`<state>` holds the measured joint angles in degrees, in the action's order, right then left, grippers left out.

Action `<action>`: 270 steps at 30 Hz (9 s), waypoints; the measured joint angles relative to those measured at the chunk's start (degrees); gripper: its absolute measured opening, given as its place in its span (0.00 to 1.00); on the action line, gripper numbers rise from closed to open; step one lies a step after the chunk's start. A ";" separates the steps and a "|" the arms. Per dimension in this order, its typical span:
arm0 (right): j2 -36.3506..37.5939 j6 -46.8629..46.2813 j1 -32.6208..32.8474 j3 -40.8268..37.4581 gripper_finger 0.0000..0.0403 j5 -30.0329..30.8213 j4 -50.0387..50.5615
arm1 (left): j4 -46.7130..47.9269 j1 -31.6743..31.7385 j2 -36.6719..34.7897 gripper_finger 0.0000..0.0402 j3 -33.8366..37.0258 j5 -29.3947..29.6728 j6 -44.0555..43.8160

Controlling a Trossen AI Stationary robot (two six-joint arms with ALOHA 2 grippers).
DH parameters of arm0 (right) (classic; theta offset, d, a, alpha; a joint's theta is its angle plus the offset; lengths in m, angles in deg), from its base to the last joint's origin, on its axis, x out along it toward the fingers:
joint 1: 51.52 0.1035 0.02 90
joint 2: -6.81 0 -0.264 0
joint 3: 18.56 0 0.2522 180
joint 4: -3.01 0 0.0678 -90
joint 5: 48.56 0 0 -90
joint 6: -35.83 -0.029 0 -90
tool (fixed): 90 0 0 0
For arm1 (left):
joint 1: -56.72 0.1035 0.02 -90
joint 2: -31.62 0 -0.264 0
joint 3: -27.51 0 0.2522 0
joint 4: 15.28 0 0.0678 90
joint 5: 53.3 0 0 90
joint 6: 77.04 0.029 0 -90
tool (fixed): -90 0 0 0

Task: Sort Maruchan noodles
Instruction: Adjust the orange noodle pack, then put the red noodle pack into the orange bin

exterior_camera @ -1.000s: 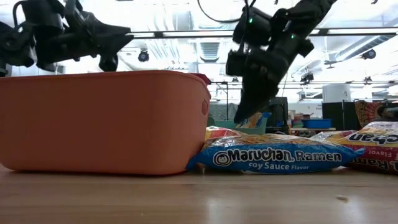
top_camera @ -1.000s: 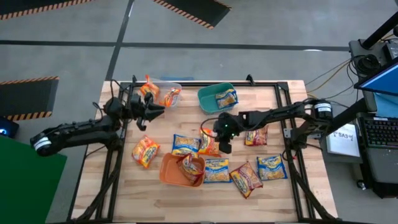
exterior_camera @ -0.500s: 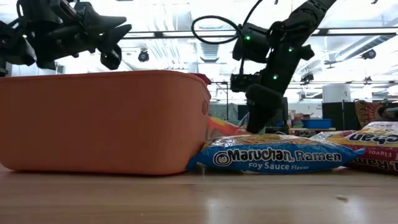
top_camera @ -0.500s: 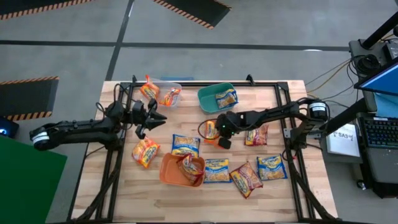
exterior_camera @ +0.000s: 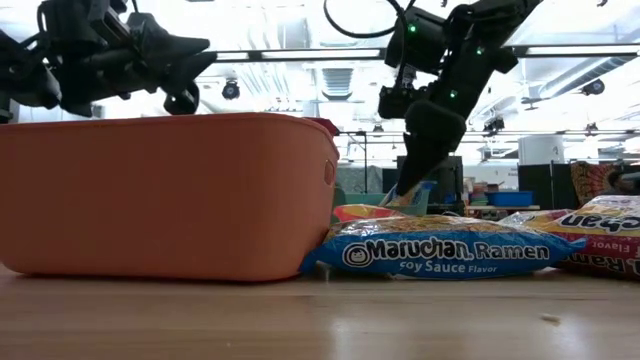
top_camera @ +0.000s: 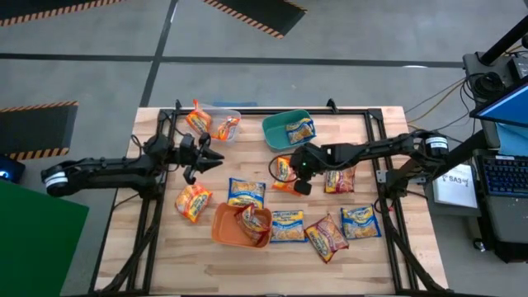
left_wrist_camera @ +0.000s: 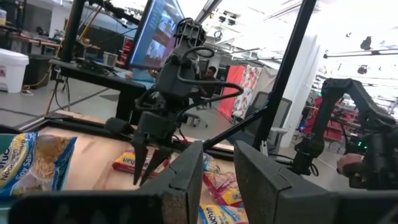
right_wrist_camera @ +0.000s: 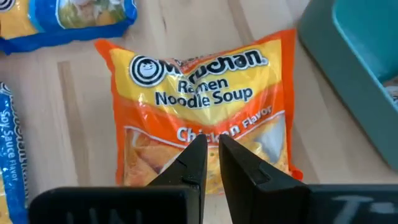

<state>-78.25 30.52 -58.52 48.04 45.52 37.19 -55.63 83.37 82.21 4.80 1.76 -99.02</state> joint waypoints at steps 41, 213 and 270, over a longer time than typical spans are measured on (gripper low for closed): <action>0.00 -1.17 -0.05 -10.15 0.08 0.35 -9.68 | 0.11 0.00 0.57 0.19 0.00 0.07 1.53; 3.91 -9.47 -7.89 -11.15 0.02 -17.61 -77.33 | -9.79 -0.48 6.45 0.71 -1.53 14.24 -6.19; 3.96 -5.98 -7.90 -11.13 0.02 -17.59 -76.72 | -20.35 -6.87 20.48 0.68 -5.03 23.40 -9.97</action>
<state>-74.29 24.53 -66.42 36.92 27.94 -39.54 -75.98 76.50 102.68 -0.23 25.16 -108.99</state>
